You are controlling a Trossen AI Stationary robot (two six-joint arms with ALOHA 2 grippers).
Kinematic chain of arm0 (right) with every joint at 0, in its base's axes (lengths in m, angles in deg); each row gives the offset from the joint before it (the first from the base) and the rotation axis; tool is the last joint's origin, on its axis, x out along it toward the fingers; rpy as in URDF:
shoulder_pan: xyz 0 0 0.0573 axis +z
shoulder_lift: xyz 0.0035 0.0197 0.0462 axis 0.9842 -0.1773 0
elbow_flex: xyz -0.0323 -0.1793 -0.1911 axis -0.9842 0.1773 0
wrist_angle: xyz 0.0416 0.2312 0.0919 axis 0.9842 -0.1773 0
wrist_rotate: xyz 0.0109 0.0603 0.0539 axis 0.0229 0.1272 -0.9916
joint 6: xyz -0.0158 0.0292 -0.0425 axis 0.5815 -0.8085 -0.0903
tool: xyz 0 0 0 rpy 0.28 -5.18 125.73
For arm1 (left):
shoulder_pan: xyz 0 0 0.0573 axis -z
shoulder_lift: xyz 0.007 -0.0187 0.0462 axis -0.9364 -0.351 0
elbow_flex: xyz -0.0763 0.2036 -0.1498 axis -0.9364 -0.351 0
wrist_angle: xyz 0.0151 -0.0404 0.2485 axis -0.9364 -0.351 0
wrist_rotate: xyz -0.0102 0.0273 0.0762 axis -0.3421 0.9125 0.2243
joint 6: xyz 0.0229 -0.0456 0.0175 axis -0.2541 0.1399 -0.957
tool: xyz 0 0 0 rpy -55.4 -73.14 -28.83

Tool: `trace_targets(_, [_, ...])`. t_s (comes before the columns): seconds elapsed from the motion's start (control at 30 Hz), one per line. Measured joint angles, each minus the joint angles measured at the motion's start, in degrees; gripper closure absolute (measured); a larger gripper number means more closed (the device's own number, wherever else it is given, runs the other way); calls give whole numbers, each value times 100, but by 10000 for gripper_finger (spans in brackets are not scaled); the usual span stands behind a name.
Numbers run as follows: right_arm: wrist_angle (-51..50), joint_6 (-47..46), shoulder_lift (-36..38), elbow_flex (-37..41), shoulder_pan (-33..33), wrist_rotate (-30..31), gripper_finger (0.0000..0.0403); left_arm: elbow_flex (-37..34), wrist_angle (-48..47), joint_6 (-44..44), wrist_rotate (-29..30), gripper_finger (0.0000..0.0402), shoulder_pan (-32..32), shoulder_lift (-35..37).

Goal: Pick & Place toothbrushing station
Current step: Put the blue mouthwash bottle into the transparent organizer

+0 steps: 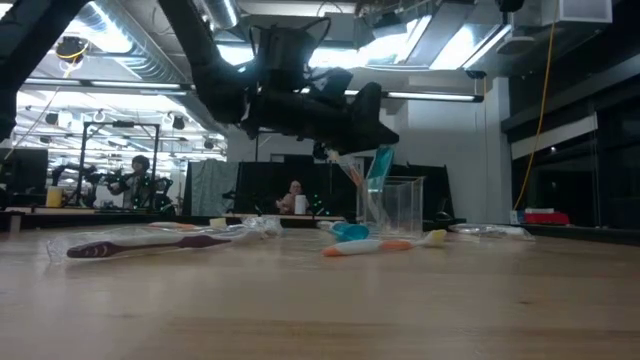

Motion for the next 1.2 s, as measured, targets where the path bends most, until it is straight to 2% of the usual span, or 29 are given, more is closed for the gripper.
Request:
trace_targets(0.3, [-1,19,0,0,0,-96,261,-223,341,14,52,318,44,0])
trace_targets(0.6, [35,38,0,0,90,-162,261,-220,282,55,520,215,77,0])
trace_targets(0.73, [35,53,0,0,193,-17,261,-220,267,86,607,202,77,0])
trace_targets(0.9, [35,160,0,0,333,162,261,-220,130,302,501,212,118,192])
trace_targets(1.03, [38,252,0,0,432,291,261,-218,-609,157,514,227,282,694])
trace_targets(1.1, [38,289,0,0,457,302,261,-218,-1357,79,644,234,383,1072])
trace_targets(1.2, [37,318,0,0,512,302,261,-205,-2999,229,981,242,539,1735])
